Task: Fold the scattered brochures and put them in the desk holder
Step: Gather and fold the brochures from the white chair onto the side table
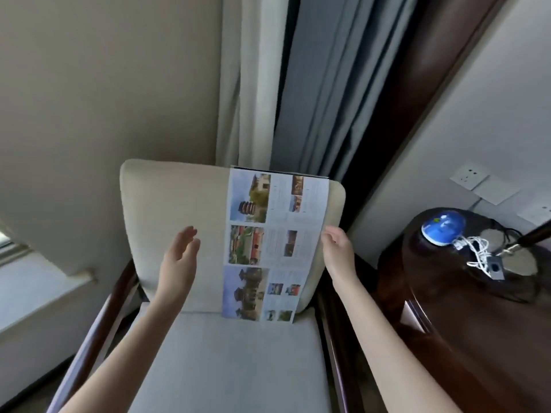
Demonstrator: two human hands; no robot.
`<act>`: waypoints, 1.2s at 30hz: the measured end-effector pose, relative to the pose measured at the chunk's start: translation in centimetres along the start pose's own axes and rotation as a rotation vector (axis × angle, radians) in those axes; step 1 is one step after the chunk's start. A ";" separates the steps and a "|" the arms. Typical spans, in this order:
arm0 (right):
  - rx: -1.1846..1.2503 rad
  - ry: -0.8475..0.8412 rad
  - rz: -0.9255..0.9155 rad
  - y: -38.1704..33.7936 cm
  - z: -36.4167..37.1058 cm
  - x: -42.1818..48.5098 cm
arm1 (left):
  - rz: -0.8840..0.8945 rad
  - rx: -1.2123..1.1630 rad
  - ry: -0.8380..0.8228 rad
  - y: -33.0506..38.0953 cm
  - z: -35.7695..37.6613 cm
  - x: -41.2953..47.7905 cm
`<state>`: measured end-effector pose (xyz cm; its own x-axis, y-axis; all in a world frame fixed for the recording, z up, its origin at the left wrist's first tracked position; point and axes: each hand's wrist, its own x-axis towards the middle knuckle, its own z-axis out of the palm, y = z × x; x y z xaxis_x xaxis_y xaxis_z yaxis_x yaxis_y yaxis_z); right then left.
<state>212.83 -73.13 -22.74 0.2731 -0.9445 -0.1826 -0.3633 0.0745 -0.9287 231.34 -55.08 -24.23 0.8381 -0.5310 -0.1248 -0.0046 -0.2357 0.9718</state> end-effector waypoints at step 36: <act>0.248 -0.437 0.269 0.1 -5.0 1.2 | -0.389 0.173 -0.375 5.5 1.8 1.2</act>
<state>208.68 -75.88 -21.41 0.5621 -0.6660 -0.4903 -0.2650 0.4165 -0.8696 231.30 -58.49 -19.44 0.5449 -0.6238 -0.5603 0.1498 -0.5850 0.7970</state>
